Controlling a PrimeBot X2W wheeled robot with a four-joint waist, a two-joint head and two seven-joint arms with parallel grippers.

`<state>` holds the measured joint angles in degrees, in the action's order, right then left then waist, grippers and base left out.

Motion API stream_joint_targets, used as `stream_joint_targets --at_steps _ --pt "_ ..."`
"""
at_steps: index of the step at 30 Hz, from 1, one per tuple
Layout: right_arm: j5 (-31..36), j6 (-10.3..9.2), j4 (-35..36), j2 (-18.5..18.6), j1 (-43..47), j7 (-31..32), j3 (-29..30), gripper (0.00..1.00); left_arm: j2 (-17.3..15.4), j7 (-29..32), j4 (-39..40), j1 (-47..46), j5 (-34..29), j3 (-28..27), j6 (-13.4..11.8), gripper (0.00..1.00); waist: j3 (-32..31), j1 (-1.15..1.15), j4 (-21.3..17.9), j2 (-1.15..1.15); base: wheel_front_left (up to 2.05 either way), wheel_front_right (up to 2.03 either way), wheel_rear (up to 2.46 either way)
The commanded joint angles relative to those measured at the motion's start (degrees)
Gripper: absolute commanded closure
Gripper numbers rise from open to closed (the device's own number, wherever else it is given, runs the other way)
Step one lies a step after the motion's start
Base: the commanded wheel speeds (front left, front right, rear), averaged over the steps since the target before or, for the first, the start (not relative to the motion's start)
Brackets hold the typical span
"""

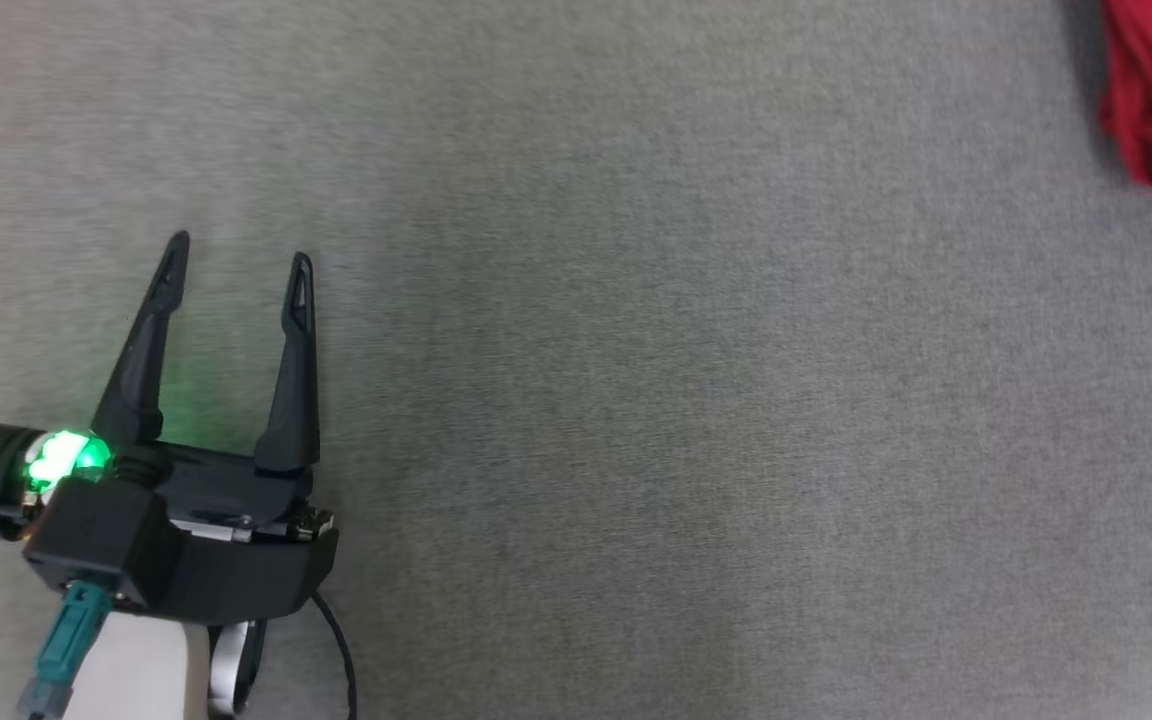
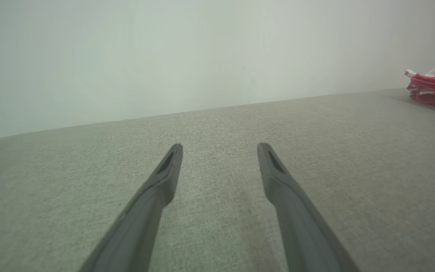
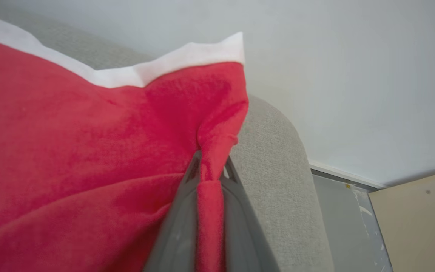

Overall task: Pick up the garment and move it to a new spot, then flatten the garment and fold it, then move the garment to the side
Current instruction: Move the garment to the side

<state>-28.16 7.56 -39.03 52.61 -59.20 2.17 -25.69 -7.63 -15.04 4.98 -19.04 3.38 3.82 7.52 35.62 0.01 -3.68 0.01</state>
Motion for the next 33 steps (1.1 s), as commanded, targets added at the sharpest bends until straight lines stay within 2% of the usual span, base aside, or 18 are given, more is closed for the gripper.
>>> stream_joint_targets --at_steps 1,13,18,22,23,24,28,33 --pt "0.03 -0.16 1.17 0.81 -0.85 0.49 0.3 1.0 -0.3 -0.21 0.72 -0.71 -0.2 -0.08 -0.08 0.0 4.15 -0.01 -3.8 -0.01 0.0 0.0 0.0" --pt "0.16 -0.16 9.29 11.42 0.9 7.64 8.22 1.0 0.92 -0.14 4.12 -1.45 -0.3 0.99 -0.06 0.0 7.15 -0.01 -3.51 -0.01 0.0 0.0 0.0" --pt "-0.08 -0.16 9.61 12.89 2.26 8.64 11.43 1.0 1.11 0.07 4.5 -1.9 -0.12 1.38 -0.06 0.0 8.26 -0.01 -2.74 -0.01 0.0 0.0 0.0" --pt "1.46 -0.16 9.09 12.35 3.05 8.67 13.65 1.0 1.12 0.08 4.62 -2.1 0.0 1.19 -0.06 0.0 8.84 -0.01 -2.28 -0.01 0.0 0.0 0.0" --pt "2.02 -0.16 9.14 12.18 3.3 8.67 14.04 0.35 1.08 0.09 4.56 -2.08 -0.03 1.1 -0.06 0.0 8.88 -0.01 -2.23 -0.01 0.0 0.0 0.0" --pt "2.36 -0.16 8.88 11.83 3.46 9.17 14.54 0.0 1.11 0.14 4.51 -2.12 0.01 0.92 -0.1 0.0 8.87 -0.01 -2.21 -0.01 0.0 0.0 0.0" --pt "5.62 -0.16 8.96 10.1 3.67 8.45 16.77 0.0 1.16 0.14 3.46 -1.88 0.21 0.42 -0.1 0.0 7.63 -0.01 -2.19 -0.01 0.0 0.0 0.0" --pt "8.39 -0.16 10.9 5.53 4.02 6.02 18.42 0.0 1.45 0.13 2.6 0.52 0.72 -0.83 -0.21 0.0 3.39 -0.01 -2.51 -0.01 0.0 0.0 0.0"
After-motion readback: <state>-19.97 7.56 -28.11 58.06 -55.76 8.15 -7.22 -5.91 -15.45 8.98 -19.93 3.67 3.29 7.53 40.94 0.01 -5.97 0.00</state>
